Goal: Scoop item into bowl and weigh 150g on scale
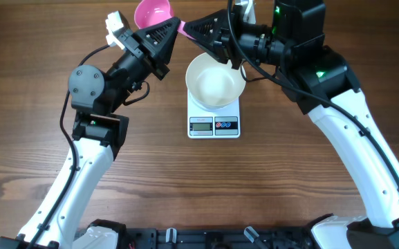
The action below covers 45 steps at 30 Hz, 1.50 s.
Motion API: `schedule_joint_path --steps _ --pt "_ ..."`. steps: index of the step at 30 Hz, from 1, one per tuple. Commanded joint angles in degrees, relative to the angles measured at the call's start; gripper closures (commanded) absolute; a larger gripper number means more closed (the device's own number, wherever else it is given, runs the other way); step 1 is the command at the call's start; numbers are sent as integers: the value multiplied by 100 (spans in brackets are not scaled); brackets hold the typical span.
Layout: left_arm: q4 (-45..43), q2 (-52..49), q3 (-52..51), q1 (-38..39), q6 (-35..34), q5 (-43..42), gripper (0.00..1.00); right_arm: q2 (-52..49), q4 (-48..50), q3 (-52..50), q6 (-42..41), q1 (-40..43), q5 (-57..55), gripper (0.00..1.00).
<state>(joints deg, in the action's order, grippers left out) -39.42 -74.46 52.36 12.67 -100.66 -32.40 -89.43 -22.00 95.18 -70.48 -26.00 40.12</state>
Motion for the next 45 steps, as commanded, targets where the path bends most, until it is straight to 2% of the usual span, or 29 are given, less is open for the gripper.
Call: schedule_joint_path --steps 1,10,17,23,24,26,29,30,31,36,45 --pt "-7 52 52 13 -11 57 96 -37 13 87 0 -9 -140 80" --pt "-4 52 52 13 -13 57 96 -37 13 87 -4 -9 -160 86" --pt "-4 52 52 13 -13 57 96 -37 13 87 -17 -9 -155 95" --pt "-4 52 52 13 -13 57 96 -37 13 87 -15 -9 -155 96" --pt "-4 52 52 13 -13 55 92 -37 13 87 -17 -9 -157 96" --pt "-4 52 52 13 -13 39 75 -37 13 87 -4 -9 -162 96" --pt "-4 52 52 13 -13 11 55 -37 15 87 2 -7 -254 96" --pt "-2 52 52 13 -13 -11 45 -37 17 87 7 -7 -310 96" --pt "7 52 52 13 -9 -17 41 -37 42 87 61 -7 -378 96" --pt "422 52 52 13 278 -55 35 -35 50 87 321 122 -699 95" --pt "1556 52 52 13 1812 -168 23 28 -284 87 868 1060 -669 95"
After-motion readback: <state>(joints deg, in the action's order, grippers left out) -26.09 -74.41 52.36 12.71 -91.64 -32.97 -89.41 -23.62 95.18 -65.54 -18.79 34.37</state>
